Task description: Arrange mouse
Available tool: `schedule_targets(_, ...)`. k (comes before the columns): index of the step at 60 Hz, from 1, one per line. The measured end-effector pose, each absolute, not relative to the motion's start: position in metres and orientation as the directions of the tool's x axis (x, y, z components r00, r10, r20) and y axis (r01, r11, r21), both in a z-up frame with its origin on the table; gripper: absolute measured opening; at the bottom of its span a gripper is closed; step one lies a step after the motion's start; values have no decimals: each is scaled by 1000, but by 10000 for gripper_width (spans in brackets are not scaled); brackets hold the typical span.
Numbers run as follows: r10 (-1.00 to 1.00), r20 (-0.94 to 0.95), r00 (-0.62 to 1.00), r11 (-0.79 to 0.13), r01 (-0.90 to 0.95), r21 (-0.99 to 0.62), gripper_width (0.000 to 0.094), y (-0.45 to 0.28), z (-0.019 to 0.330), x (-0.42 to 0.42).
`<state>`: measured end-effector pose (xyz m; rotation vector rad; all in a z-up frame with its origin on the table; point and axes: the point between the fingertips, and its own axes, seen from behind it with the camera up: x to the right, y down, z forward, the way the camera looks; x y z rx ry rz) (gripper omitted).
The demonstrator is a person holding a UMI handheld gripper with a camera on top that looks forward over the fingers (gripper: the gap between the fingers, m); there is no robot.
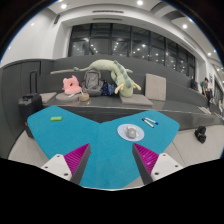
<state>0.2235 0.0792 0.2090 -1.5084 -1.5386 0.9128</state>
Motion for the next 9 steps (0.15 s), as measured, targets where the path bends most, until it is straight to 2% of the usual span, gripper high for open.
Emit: schedule_targets(9,999,52,7,44,450,-892,855,79,199,229)
